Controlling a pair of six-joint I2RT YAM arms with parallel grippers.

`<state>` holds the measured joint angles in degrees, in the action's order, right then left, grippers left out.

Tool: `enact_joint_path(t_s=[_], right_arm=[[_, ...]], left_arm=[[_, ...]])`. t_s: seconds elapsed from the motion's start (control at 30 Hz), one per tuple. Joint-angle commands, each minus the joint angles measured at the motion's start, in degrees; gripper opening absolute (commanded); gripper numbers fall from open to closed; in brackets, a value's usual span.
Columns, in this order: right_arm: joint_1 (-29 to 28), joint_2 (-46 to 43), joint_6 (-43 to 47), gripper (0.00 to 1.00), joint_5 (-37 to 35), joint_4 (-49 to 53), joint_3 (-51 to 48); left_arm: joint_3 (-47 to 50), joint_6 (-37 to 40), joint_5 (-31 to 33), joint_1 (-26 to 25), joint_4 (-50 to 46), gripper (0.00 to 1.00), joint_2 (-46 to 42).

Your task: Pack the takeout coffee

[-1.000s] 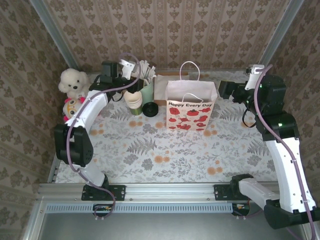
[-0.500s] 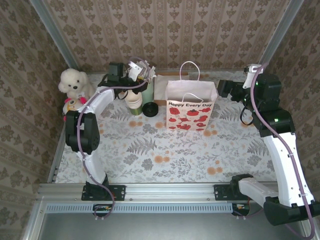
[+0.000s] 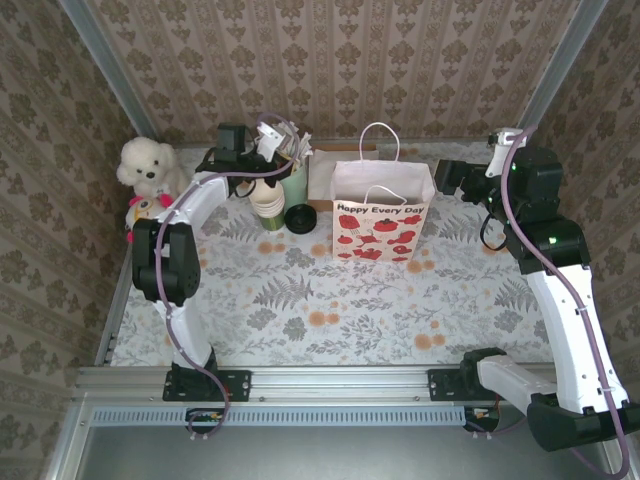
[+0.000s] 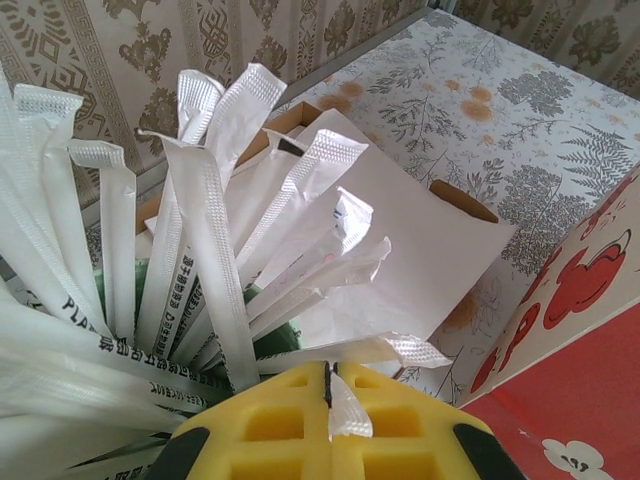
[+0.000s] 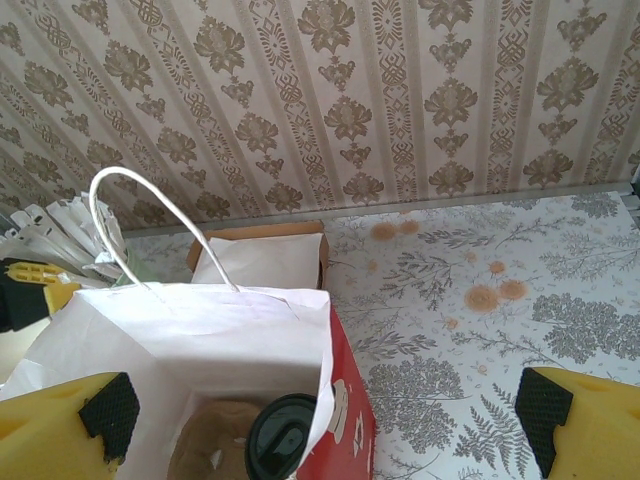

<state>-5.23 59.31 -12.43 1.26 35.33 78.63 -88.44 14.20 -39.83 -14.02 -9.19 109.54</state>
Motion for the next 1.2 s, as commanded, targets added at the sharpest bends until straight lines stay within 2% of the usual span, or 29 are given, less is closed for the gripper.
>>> enact_joint_path(t_s=[0.0, 0.23, 0.3, 0.4, 0.57, 0.7, 0.87, 1.0, 1.1, 1.17], right_arm=[[0.15, -1.04, -1.02, 1.0, -0.28, 0.32, 0.89], [0.14, -1.04, -1.68, 1.0, -0.11, 0.35, 0.47], [0.18, -0.96, -1.87, 1.0, -0.34, 0.36, 0.3], [0.14, -0.53, -2.62, 1.0, -0.17, 0.42, 0.05], [0.15, -0.06, -6.1, 1.0, 3.4, -2.52, -0.6], [0.15, 1.04, -7.28, 1.0, 4.1, -4.25, -0.82], [0.15, 3.31, -8.87, 1.0, 5.17, -4.26, -0.37], [0.15, 4.49, -10.16, 1.0, 6.7, -4.22, -0.14], [0.14, 4.89, -10.26, 1.0, 7.45, -4.22, 0.21], [0.15, 4.94, -10.33, 1.0, 7.45, -4.23, 0.38]], left_arm=[[1.36, -0.35, -2.6, 0.83, 1.74, 0.0, -3.94], [3.79, -4.4, 1.34, 1.31, 1.63, 0.0, -9.61], [4.14, -8.41, 3.45, 1.63, 1.64, 0.0, -11.97], [4.55, -16.19, 10.36, 1.63, 1.04, 0.0, -16.58], [3.2, -26.04, 16.43, 1.15, -8.17, 0.0, -25.35], [2.74, -27.63, 22.82, -1.22, -14.78, 0.0, -33.84], [-0.76, -28.13, 20.69, -4.54, -21.72, 0.0, -39.77], [-1.81, -27.78, 19.06, -8.62, -21.67, 0.0, -43.53], [-3.76, -27.25, 16.04, -11.51, -22.41, 0.0, -43.87], [-6.11, -24.89, 17.29, -15.52, -25.0, 0.0, -42.47]])
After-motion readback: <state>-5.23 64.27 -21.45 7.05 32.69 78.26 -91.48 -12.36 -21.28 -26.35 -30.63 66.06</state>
